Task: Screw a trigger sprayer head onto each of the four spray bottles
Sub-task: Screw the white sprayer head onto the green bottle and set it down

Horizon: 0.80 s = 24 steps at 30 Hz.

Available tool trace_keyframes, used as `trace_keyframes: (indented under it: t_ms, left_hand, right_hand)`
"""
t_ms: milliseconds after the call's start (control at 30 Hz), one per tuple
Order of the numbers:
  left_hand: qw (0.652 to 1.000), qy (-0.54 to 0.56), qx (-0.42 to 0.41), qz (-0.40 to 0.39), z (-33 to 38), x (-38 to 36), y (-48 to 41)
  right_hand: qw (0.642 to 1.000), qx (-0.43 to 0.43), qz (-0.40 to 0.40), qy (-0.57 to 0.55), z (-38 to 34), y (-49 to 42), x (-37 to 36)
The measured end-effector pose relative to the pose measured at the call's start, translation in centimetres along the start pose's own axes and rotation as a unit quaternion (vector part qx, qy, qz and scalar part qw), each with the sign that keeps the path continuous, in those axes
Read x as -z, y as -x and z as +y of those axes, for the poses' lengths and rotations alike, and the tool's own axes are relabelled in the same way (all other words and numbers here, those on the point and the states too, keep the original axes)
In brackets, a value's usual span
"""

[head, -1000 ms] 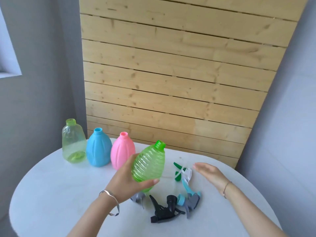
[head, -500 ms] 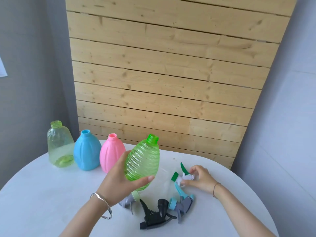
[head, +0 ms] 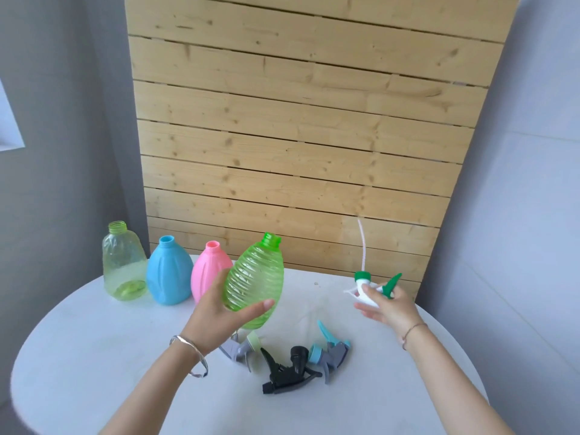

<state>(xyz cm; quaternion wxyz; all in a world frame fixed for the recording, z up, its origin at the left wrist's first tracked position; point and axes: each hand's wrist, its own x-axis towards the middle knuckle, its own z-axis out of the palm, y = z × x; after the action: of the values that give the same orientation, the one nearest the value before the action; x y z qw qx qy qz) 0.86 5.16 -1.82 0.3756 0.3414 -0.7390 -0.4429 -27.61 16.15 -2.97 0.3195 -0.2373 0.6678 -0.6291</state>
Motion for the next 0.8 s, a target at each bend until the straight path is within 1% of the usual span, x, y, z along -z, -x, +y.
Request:
trace_keyframes:
  t_ms: [67,167,267,367,467,533,667,800]
  left_hand:
    - [1.0,0.002,0.006,0.011,0.3,0.7,0.4]
    - [0.999,-0.01,0.02,0.042,0.2,2.0,0.7]
    - [0.996,-0.01,0.036,0.077,-0.1,4.1,1.1]
    - [0.993,-0.007,0.045,0.108,-0.7,6.6,1.8]
    - [0.989,0.001,0.07,0.134,-2.1,9.2,2.6]
    - [0.988,0.016,0.084,0.131,-3.1,10.5,3.1]
    - [0.988,-0.029,0.092,0.118,-4.6,11.9,3.8]
    - [0.988,-0.052,0.091,0.112,-5.6,12.3,3.7]
  right_hand:
    - [0.998,0.029,-0.03,-0.045,-1.7,1.4,-1.3]
    - [0.997,0.059,-0.026,-0.051,-3.1,3.1,-3.6]
    - [0.994,0.068,-0.042,-0.069,-2.9,4.1,-5.8]
    - [0.991,0.088,-0.036,-0.093,-2.6,4.4,-7.4]
    - [0.98,0.099,-0.07,-0.16,-2.5,4.6,-9.2]
    - [0.971,0.119,-0.085,-0.187,-2.8,4.5,-10.1]
    - [0.958,0.165,-0.099,-0.212,-3.5,4.5,-11.7]
    - [0.947,0.187,-0.112,-0.238,-3.6,4.2,-12.6]
